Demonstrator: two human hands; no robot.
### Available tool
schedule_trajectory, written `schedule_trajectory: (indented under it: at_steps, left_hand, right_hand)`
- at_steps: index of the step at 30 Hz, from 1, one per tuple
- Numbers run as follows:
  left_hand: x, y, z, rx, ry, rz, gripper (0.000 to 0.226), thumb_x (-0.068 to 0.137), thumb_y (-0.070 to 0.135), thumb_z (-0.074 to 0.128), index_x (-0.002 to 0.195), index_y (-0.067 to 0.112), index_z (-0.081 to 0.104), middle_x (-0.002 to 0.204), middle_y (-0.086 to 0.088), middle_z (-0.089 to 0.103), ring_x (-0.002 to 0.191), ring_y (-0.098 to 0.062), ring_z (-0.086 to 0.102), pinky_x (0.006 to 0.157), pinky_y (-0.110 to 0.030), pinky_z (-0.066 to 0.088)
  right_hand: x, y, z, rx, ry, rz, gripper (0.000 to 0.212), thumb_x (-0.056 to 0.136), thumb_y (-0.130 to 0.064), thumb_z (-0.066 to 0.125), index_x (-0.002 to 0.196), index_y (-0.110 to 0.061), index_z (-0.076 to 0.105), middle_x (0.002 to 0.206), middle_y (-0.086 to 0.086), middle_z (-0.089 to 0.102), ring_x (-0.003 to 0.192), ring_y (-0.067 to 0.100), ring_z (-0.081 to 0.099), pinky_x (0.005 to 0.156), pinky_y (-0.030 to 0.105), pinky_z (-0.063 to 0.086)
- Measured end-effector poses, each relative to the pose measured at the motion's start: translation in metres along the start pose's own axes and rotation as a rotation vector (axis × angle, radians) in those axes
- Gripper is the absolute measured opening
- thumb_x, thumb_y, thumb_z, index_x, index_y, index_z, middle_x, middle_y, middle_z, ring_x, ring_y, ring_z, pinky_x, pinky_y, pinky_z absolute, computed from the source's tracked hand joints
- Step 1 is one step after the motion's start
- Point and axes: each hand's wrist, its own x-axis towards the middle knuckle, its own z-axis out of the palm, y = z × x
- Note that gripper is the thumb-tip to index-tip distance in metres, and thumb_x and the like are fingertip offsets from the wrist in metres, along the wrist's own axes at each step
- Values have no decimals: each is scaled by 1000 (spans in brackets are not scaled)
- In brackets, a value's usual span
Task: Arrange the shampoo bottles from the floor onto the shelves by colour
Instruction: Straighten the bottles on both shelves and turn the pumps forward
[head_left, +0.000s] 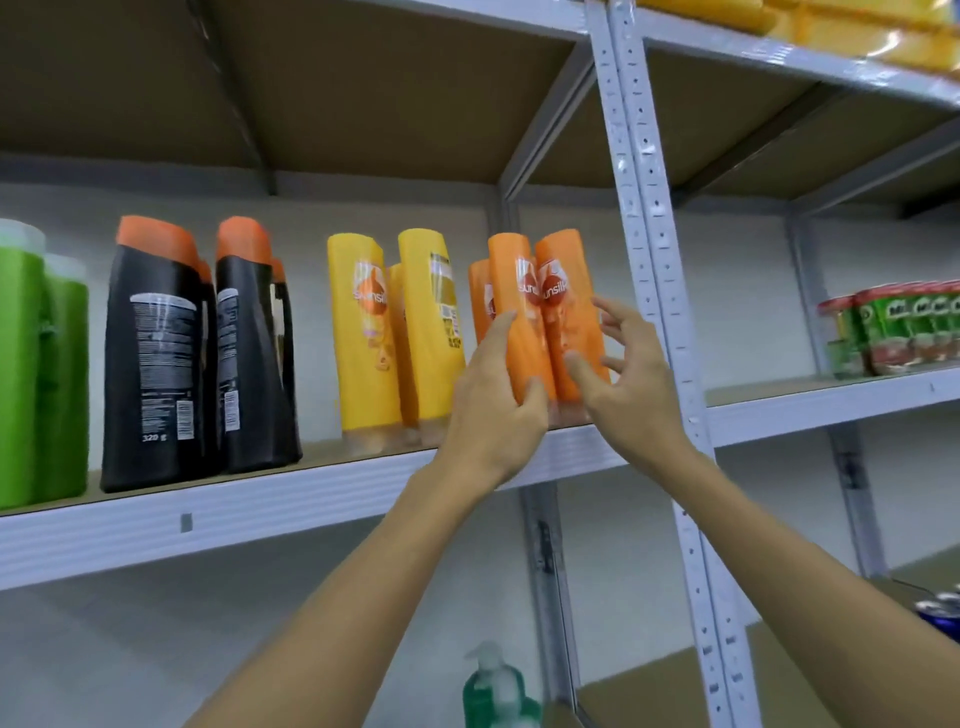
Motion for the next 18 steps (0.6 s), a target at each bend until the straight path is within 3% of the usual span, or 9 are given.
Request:
schedule_trajectory:
  at_steps: [4, 6, 10, 18]
  left_hand:
    - [19, -3, 16, 74, 62, -3, 72, 96, 21, 55, 157, 29, 18, 155, -4, 37, 137, -21, 42, 115, -43, 38]
    - [25, -7, 19, 105, 44, -28, 73, 98, 25, 54, 157, 35, 12, 151, -6, 37, 133, -23, 45, 112, -43, 41]
    - [30, -12, 23, 134, 21, -68, 74, 99, 32, 55, 156, 36, 7, 147, -8, 39, 129, -25, 48, 108, -44, 44]
    - [29, -16, 24, 162, -17, -91, 79, 97, 34, 60, 154, 41, 7, 143, -10, 38, 126, -27, 49, 104, -43, 46]
  right_hand:
    - [8, 16, 4, -41, 3, 1, 59, 96, -29, 67, 148, -29, 39, 143, -6, 46, 122, 3, 45, 90, 15, 42]
    - [10, 23, 5, -63, 8, -1, 62, 95, -30, 67, 149, -31, 36, 143, -7, 44, 124, 6, 45, 94, 20, 43]
    - [12, 40, 4, -82, -92, 52, 68, 93, -37, 67, 149, -45, 29, 140, -6, 49, 122, 15, 54, 99, 45, 55]
    - [12, 53, -3, -148, -189, 44, 71, 94, -37, 68, 149, -48, 25, 137, -1, 50, 112, 19, 59, 89, 42, 60]
